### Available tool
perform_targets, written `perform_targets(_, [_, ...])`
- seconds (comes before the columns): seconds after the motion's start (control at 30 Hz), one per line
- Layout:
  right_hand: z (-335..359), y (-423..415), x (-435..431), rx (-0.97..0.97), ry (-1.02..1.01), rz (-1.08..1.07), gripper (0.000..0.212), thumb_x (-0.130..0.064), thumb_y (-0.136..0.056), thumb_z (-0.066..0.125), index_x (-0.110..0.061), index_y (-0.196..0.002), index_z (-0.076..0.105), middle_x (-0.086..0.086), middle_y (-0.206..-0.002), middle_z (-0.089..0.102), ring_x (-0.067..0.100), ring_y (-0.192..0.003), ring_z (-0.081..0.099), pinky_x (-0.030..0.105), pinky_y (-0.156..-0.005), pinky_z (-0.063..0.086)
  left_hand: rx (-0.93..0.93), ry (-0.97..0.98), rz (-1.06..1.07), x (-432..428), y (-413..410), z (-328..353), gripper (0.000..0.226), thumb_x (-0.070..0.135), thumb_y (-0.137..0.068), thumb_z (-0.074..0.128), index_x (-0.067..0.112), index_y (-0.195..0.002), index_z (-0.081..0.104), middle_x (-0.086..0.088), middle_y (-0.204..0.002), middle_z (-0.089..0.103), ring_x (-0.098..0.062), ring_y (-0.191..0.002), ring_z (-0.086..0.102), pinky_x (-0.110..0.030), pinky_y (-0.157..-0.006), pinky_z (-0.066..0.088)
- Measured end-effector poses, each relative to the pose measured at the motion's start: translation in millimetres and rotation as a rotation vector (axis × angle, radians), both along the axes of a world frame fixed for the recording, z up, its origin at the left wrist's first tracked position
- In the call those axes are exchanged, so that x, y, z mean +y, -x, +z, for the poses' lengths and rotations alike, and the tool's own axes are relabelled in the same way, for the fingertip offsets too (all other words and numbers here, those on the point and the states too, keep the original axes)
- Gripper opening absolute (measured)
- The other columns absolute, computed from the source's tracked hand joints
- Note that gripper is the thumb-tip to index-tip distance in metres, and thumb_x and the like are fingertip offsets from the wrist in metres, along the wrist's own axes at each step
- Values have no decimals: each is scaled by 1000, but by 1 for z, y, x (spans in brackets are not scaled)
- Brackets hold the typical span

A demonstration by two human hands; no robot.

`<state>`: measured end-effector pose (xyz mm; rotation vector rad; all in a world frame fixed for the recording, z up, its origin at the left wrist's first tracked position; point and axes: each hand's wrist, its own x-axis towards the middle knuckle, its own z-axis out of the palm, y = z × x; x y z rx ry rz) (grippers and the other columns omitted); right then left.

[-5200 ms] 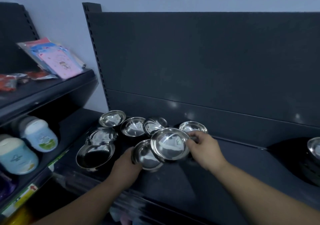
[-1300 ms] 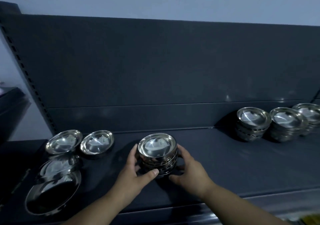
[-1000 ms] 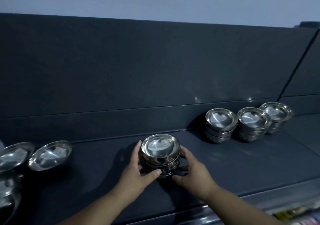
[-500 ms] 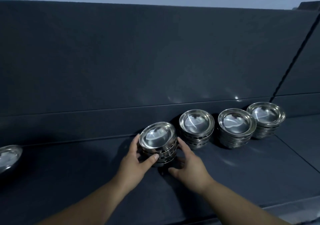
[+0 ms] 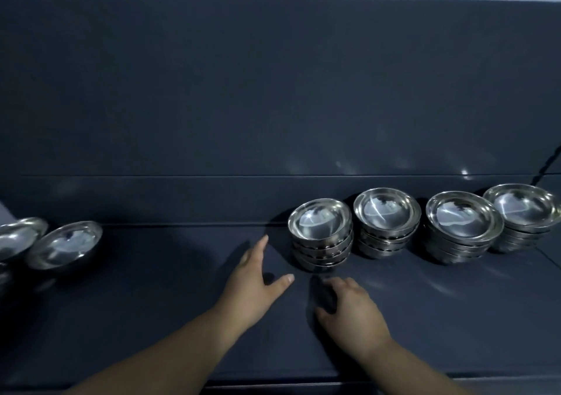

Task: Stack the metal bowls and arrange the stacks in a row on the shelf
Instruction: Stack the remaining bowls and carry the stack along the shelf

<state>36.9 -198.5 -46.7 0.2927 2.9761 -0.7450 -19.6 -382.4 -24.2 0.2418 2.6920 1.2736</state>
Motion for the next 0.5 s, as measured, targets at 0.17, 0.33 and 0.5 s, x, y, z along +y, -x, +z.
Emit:
perform_targets(0.17, [11,6,-72,-13,-106,139,61,-48,-82,59,-32,-138,42,-5,-136,48,19,-127,46,34,-102,42,105,272,-10,-79,-13,1,74,52,-89,54,32,-150,17,10,-160,6,-14,-147,5,-34,-121,15])
perform_targets(0.33, [25,12,-175,40,-91,263,65,-52,-83,57,-34,-142,38,-7,-144,44,16,-131,44,30,-107,38,208,367,60,-197,-33,17,71,54,-89,52,32,-149,21,7,-160,5,-15,-148,2,-34,-121,13])
perform_targets(0.5, [39,20,-287,111,-60,354,64,-54,-85,56,-35,-143,37,-7,-147,41,15,-134,41,30,-110,35,367,486,164,-316,-49,46,68,52,-89,53,28,-148,28,1,-159,12,-17,-147,10,-32,-120,13])
